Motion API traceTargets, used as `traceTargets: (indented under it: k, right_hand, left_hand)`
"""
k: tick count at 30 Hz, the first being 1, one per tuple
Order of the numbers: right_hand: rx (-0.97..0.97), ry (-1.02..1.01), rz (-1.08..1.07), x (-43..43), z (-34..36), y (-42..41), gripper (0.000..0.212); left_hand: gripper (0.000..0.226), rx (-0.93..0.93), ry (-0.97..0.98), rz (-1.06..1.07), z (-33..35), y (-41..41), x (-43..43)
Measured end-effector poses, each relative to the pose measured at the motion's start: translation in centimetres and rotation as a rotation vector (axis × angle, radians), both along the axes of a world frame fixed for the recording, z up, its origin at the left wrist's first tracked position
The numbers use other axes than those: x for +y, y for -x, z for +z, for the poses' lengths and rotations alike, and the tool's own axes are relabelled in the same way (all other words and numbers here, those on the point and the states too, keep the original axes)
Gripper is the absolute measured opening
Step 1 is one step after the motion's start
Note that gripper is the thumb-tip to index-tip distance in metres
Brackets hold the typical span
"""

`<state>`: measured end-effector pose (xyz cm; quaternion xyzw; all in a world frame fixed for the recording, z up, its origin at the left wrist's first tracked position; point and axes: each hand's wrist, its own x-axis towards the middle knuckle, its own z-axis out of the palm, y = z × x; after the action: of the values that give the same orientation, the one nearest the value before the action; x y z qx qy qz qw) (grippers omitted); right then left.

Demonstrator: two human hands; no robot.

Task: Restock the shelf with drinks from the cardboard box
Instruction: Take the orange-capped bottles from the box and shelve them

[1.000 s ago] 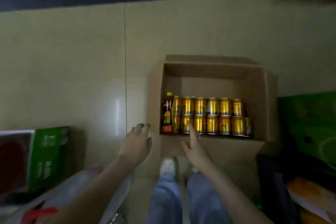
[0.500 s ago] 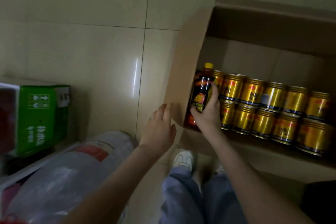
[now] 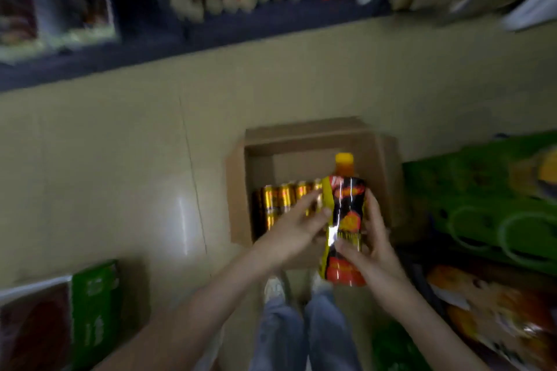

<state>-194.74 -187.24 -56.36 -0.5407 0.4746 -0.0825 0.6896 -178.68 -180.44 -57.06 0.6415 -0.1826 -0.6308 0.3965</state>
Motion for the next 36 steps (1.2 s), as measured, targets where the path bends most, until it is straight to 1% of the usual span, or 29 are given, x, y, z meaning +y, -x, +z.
traceTargets:
  k: [3, 4, 7, 10, 12, 14, 16, 18, 20, 21, 23, 24, 26, 27, 29, 31, 32, 35, 36]
  right_hand:
    - [-0.056, 0.132, -0.012, 0.8, 8.9, 4.1, 0.09]
    - [-0.071, 0.175, -0.017, 1.3, 11.2, 5.4, 0.088]
    - [-0.061, 0.299, -0.06, 2.6, 16.8, 9.7, 0.092]
    - [-0.098, 0.365, -0.093, 4.5, 21.0, 15.0, 0.093]
    - [-0.139, 0.362, -0.147, 6.8, 23.4, 19.2, 0.09]
    - [-0.209, 0.346, -0.239, 10.0, 25.4, 24.1, 0.086]
    - [-0.253, 0.338, -0.334, 13.3, 26.9, 29.6, 0.077]
    - [-0.251, 0.322, -0.409, 16.3, 28.2, 35.7, 0.078]
    - [-0.231, 0.351, -0.476, 18.9, 30.2, 41.6, 0.082]
    - [-0.22, 0.376, -0.51, 20.2, 31.3, 44.5, 0.084]
    - [-0.215, 0.439, -0.563, 22.5, 33.8, 49.6, 0.085]
    - [-0.212, 0.476, -0.582, 23.4, 35.2, 51.8, 0.085]
    - [-0.218, 0.533, -0.607, 24.9, 37.8, 55.6, 0.083]
    - [-0.228, 0.555, -0.622, 25.4, 38.9, 57.2, 0.081]
    - [-0.237, 0.596, -0.649, 26.5, 41.0, 59.9, 0.08]
    - [-0.222, 0.66, -0.665, 27.4, 42.7, 62.1, 0.082]
    - [-0.215, 0.695, -0.674, 27.9, 43.5, 62.9, 0.083]
    - [-0.175, 0.817, -0.738, 29.4, 45.4, 64.7, 0.091]
    - [-0.147, 0.851, -0.762, 29.8, 46.1, 65.2, 0.095]
  left_hand:
    - [0.069, 0.175, 0.085, -0.146, 8.0, 3.1, -1.2]
    - [0.075, 0.197, 0.117, -0.185, 10.0, 4.5, -1.2]
    - [0.074, 0.184, 0.197, -0.245, 16.2, 9.3, -1.0]
    - [0.075, 0.152, 0.276, -0.31, 20.1, 14.3, -0.2]
    - [0.075, 0.119, 0.307, -0.387, 22.5, 18.1, 1.0]
    - [0.066, 0.074, 0.356, -0.446, 24.5, 22.7, 2.7]
    - [0.062, 0.005, 0.392, -0.515, 26.9, 28.3, 4.7]
    - [0.059, -0.052, 0.419, -0.572, 28.6, 34.4, 6.7]
    - [0.053, -0.06, 0.447, -0.624, 30.7, 40.4, 8.3]
    - [0.056, -0.069, 0.462, -0.652, 31.8, 43.4, 9.1]
    - [0.071, -0.08, 0.509, -0.709, 34.0, 48.7, 10.3]
    - [0.069, -0.062, 0.541, -0.73, 35.2, 51.2, 10.8]
    - [0.054, -0.034, 0.589, -0.76, 37.8, 55.2, 11.6]
    - [0.055, -0.04, 0.61, -0.783, 39.1, 56.9, 11.9]
    - [0.066, -0.055, 0.662, -0.831, 41.2, 59.9, 12.3]
    - [0.056, -0.024, 0.724, -0.876, 43.3, 62.3, 12.6]
    - [0.056, -0.007, 0.745, -0.909, 44.1, 63.2, 12.6]
    - [0.08, -0.015, 0.843, -1.012, 46.5, 65.5, 12.5]
    - [0.084, -0.023, 0.875, -1.045, 47.3, 66.1, 12.5]
